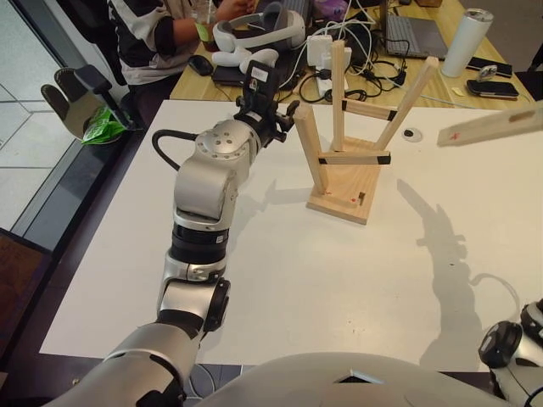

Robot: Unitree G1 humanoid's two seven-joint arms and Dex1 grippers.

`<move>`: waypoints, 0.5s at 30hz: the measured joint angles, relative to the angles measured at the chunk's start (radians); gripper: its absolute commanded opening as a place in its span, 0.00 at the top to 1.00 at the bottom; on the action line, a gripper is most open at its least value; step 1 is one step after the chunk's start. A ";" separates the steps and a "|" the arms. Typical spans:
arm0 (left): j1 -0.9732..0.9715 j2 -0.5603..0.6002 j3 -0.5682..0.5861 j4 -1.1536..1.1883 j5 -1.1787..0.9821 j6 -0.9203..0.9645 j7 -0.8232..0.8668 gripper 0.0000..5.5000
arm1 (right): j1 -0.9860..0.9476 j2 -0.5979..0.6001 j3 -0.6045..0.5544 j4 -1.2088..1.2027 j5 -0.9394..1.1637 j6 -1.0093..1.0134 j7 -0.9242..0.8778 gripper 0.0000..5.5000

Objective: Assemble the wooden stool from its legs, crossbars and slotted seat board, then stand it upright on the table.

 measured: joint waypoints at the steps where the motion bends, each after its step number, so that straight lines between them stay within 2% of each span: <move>1: 0.000 -0.004 -0.001 -0.021 -0.006 0.011 0.000 0.47 | 0.047 0.009 -0.006 0.009 0.039 0.027 0.010 0.82; 7: 0.001 -0.024 -0.002 -0.066 -0.017 0.050 0.011 0.47 | 0.209 -0.024 -0.015 0.086 0.283 0.174 0.186 0.82; 11: 0.003 -0.071 -0.006 -0.088 -0.031 0.074 0.024 0.47 | 0.191 -0.100 -0.041 0.209 0.370 0.215 0.231 0.82; 15: 0.020 -0.112 -0.015 -0.116 -0.043 0.091 0.040 0.47 | 0.094 -0.159 -0.018 0.331 0.313 0.178 0.260 0.82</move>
